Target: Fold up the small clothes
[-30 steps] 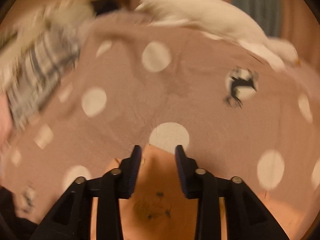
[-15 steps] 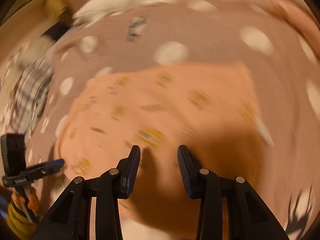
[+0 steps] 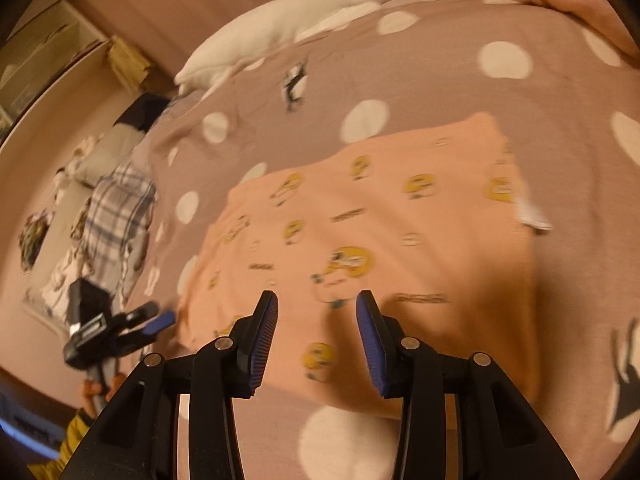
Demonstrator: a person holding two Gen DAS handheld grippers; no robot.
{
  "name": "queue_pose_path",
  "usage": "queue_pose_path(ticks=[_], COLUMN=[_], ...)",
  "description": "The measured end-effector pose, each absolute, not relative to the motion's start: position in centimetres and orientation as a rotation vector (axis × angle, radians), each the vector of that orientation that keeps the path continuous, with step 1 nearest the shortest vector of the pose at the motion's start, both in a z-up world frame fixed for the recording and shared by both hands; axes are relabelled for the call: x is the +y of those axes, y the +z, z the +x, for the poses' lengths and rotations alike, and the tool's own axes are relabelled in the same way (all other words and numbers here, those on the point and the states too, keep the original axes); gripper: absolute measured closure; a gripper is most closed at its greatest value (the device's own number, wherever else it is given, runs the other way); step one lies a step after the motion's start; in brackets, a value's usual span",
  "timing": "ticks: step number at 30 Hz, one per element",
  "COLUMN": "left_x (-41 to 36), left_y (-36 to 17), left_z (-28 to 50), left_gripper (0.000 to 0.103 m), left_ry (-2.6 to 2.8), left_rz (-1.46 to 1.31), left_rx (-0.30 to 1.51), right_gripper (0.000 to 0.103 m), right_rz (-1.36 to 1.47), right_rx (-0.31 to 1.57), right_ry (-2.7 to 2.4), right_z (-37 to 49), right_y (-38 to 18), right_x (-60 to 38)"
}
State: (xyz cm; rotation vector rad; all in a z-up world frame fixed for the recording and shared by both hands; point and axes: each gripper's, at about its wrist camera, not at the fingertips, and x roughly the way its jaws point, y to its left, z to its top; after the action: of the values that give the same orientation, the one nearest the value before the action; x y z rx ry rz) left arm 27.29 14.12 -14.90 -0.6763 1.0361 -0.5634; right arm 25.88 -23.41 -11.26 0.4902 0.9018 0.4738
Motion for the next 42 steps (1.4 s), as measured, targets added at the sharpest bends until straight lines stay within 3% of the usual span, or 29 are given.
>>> queue_pose_path(ticks=[6,8,9,10,12,16,24,32,42], left_x=[12.2,11.4,11.2,10.9,10.7,11.0,10.7,9.7,-0.3], left_y=[-15.6,-15.4,-15.4,-15.4,-15.5,-15.9,-15.9,-14.1,-6.1], left_z=[29.5,30.1,30.3,30.4,30.5,30.5,30.6,30.4,28.2], left_gripper=[0.048,0.059,0.071,0.081,0.086,0.086,0.086,0.089,0.094], left_ry=[-0.606,-0.586,-0.571,-0.555,-0.538,-0.539,-0.521,-0.482,-0.612], left_rz=[-0.698,-0.654,-0.626,-0.595,-0.556,-0.55,-0.537,-0.51,-0.22], left_rx=[1.059,1.062,1.067,1.074,1.079,1.078,1.084,1.077,0.935], right_gripper=[0.062,0.062,0.063,0.068,0.08,0.092,0.093,0.092,0.092], right_rz=[0.489,0.456,0.426,0.413,0.359,0.226,0.129,0.051,0.564], right_rx=[0.923,0.927,0.929,0.925,0.909,0.966,0.912,0.965,0.86], right_ry=[0.525,0.499,0.456,0.438,0.382,0.298,0.363,0.434,0.424], right_z=[29.6,30.7,32.0,32.4,33.9,35.8,30.4,23.4,23.4], right_y=[-11.6,-11.5,-11.4,-11.4,-11.4,-12.8,-10.4,-12.7,-11.2], right_x=[-19.6,-18.6,-17.7,-17.4,-16.3,-13.9,-13.6,-12.6,-23.3])
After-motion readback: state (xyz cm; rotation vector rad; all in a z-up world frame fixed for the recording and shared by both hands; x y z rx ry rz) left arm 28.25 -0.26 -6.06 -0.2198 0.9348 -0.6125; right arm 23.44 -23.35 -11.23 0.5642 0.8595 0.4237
